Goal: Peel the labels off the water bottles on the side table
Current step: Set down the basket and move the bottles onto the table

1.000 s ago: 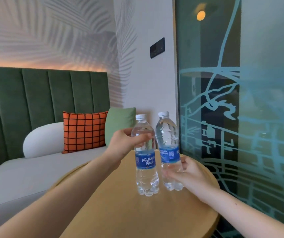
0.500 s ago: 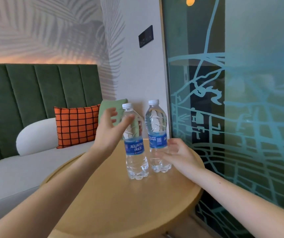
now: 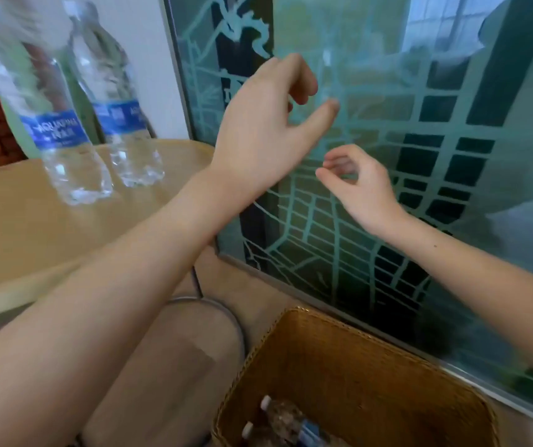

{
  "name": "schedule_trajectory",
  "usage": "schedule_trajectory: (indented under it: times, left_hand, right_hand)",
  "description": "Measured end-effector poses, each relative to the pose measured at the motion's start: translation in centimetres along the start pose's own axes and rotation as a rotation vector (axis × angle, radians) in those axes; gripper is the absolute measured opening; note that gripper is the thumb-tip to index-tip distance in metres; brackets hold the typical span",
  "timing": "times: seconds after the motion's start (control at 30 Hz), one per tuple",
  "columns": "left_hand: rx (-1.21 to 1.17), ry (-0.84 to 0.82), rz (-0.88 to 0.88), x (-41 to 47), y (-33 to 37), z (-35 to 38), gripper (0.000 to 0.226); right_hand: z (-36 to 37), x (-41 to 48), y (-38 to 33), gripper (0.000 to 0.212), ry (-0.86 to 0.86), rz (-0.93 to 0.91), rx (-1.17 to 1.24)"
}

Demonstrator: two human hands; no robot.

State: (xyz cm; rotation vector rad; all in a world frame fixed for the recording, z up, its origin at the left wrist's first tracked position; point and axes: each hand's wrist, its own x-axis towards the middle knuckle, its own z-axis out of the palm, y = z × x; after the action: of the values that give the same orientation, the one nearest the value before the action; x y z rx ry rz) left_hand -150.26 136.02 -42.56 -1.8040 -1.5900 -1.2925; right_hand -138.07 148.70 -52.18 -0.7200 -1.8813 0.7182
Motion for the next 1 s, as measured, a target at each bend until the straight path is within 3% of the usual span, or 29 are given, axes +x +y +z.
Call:
schedule_trajectory:
  times: [0.13,0.27,0.5,0.63,0.77,0.83,0.93,1.0]
  left_hand:
    - [-0.034,-0.175,-0.045,-6.8,-1.5,7.5,0.029]
    - [-0.056,-0.388,-0.216,-16.7,-4.9,13.4,0.031]
    - [-0.004,-0.714,-0.601,-36.2,-10.4,17.8,0.029]
    - [0.018,-0.802,-0.692,-41.4,-12.1,18.2,0.031]
    - [-0.002,-0.93,-0.625,-41.8,-13.8,18.5,0.029]
    - [-0.032,-1.117,-0.508,-41.6,-14.4,18.5,0.031]
    - [-0.003,-1.441,-0.239,-41.9,-15.1,18.6,0.04]
    - [0.04,-1.589,-0.161,-42.5,-15.5,18.7,0.05]
  right_hand:
    - [-3.7,-5.0,6.8,0.02,-0.027,0.086,-0.12]
    - [-3.6,-11.8,14.1,0.021,-0.084,0.237,-0.163]
    - [3.9,-25.1,24.2,0.024,-0.304,0.384,-0.235]
    - [8.0,-29.8,27.9,0.024,-0.414,0.469,-0.253]
    - [10.0,-31.7,30.0,0.027,-0.512,0.502,-0.237]
    - [10.6,-32.5,30.5,0.033,-0.579,0.523,-0.222]
    - [11.4,-33.6,30.7,0.063,-0.679,0.569,-0.159]
    - [11.7,-34.4,30.9,0.077,-0.763,0.601,-0.118]
